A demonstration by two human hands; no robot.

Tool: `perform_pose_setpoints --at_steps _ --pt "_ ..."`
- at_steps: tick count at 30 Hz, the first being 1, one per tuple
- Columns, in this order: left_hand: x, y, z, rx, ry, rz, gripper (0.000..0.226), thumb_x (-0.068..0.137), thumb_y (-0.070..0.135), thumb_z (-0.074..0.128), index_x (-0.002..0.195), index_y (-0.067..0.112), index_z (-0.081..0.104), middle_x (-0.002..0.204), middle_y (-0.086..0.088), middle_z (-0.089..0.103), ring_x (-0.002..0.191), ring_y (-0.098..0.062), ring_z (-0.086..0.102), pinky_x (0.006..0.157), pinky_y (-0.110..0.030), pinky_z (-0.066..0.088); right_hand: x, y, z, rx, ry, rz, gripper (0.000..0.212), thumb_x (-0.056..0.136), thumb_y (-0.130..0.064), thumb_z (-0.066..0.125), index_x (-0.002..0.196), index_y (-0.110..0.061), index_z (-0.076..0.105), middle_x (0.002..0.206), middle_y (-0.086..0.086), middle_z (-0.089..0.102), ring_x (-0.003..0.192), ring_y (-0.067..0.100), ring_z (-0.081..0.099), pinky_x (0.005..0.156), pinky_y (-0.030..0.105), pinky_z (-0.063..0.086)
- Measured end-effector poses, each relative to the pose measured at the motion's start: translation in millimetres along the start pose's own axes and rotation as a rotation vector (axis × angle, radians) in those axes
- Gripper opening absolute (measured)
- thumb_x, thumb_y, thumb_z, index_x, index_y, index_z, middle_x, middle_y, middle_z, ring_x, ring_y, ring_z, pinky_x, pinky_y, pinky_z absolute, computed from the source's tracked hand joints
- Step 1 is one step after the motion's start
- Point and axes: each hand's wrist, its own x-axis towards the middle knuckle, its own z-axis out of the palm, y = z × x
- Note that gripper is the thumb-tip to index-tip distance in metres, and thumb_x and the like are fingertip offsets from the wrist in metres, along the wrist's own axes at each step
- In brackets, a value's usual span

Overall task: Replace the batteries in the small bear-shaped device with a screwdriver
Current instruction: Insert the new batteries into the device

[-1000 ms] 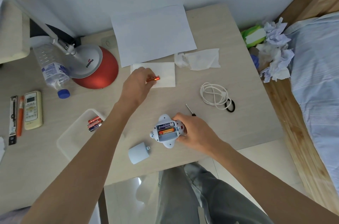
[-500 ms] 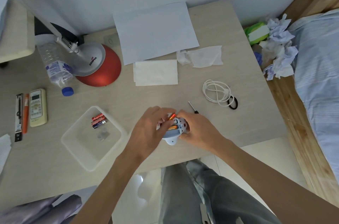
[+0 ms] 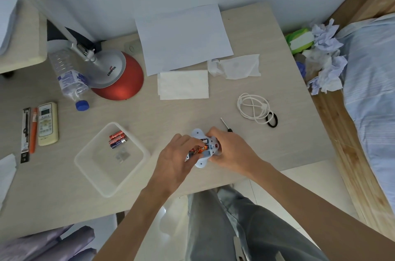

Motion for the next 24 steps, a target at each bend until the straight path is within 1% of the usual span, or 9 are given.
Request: perform_pose_setpoints --at_steps 4,8,10,12,15,17,19,21,24 --pt "-0.6 -0.7 2.2 0.035 0.016 0.065 0.017 0.1 0.03 0.078 0.116 0.027 0.076 0.103 0.013 0.064 0.089 -0.013 0.051 0.067 -0.036 0.053 -0.5 -0.2 0.2 -0.011 0.004 0.002 0.041 0.083 -0.04 0.08 0.108 -0.033 0.048 0.083 -0.009 0.064 0.072 0.012 0.062 0.066 0.041 0.057" --pt "-4.8 0.3 6.4 -0.007 0.055 0.017 0.011 0.099 0.034 0.079 0.108 0.028 0.081 0.122 0.005 0.053 0.087 -0.015 0.052 0.068 -0.029 0.052 -1.8 -1.0 -0.9 -0.015 0.004 0.012 0.041 0.083 -0.04 0.079 0.11 -0.032 0.048 0.086 -0.007 0.065 0.073 0.015 0.063 0.067 0.043 0.057" --pt "-6.5 -0.8 10.5 -0.013 0.1 -0.007 0.008 0.097 0.028 0.082 0.105 0.027 0.082 0.129 0.003 0.048 0.092 -0.017 0.046 0.073 -0.03 0.05 -1.8 -1.9 -2.0 -0.01 0.002 0.014 0.042 0.083 -0.038 0.079 0.11 -0.032 0.049 0.086 -0.007 0.065 0.074 0.015 0.063 0.068 0.043 0.057" --pt "-7.4 -3.2 14.8 -0.055 0.121 -0.036 0.011 0.095 0.027 0.084 0.105 0.028 0.083 0.131 0.003 0.047 0.101 -0.019 0.046 0.083 -0.035 0.052 -1.7 -2.8 -2.8 -0.006 0.003 0.007 0.042 0.083 -0.038 0.08 0.11 -0.033 0.049 0.086 -0.007 0.065 0.073 0.014 0.063 0.068 0.043 0.057" --pt "-7.8 -1.3 17.3 -0.158 0.162 -0.156 0.027 0.086 0.039 0.09 0.109 0.03 0.08 0.133 0.007 0.043 0.117 -0.02 0.047 0.096 -0.033 0.052 -1.8 -3.0 -3.2 -0.013 -0.009 0.009 0.043 0.084 -0.041 0.081 0.113 -0.033 0.049 0.088 -0.008 0.066 0.076 0.013 0.064 0.07 0.041 0.059" --pt "-7.1 3.3 17.8 -0.223 0.182 -0.23 0.047 0.078 0.042 0.095 0.118 0.03 0.074 0.135 0.011 0.039 0.126 -0.019 0.046 0.1 -0.024 0.051 -1.8 -3.5 -3.9 -0.017 -0.013 0.011 0.044 0.085 -0.041 0.081 0.115 -0.032 0.05 0.091 -0.009 0.068 0.078 0.012 0.066 0.072 0.041 0.06" --pt "-5.6 6.4 19.8 -0.279 0.169 -0.236 0.064 0.075 0.04 0.098 0.129 0.03 0.065 0.137 0.011 0.042 0.13 -0.016 0.047 0.1 -0.019 0.051 -1.5 -4.9 -4.6 -0.011 -0.013 0.017 0.045 0.085 -0.041 0.081 0.116 -0.032 0.051 0.093 -0.01 0.069 0.08 0.012 0.067 0.074 0.039 0.06" --pt "-2.3 6.0 24.4 -0.312 0.141 -0.219 0.071 0.075 0.039 0.098 0.134 0.033 0.057 0.134 0.01 0.05 0.126 -0.016 0.053 0.099 -0.024 0.055 -1.7 -5.7 -5.2 -0.004 -0.019 0.028 0.046 0.085 -0.042 0.081 0.119 -0.031 0.051 0.096 -0.01 0.07 0.083 0.012 0.068 0.076 0.037 0.061" --pt "4.0 5.1 28.9 -0.402 0.023 -0.34 0.075 0.076 0.037 0.097 0.13 0.051 0.047 0.126 0.015 0.059 0.121 -0.016 0.059 0.094 -0.036 0.061 -2.1 -5.7 -5.6 0.0 -0.027 0.027 0.045 0.087 -0.041 0.08 0.119 -0.033 0.05 0.096 -0.01 0.07 0.082 0.012 0.068 0.075 0.036 0.061"
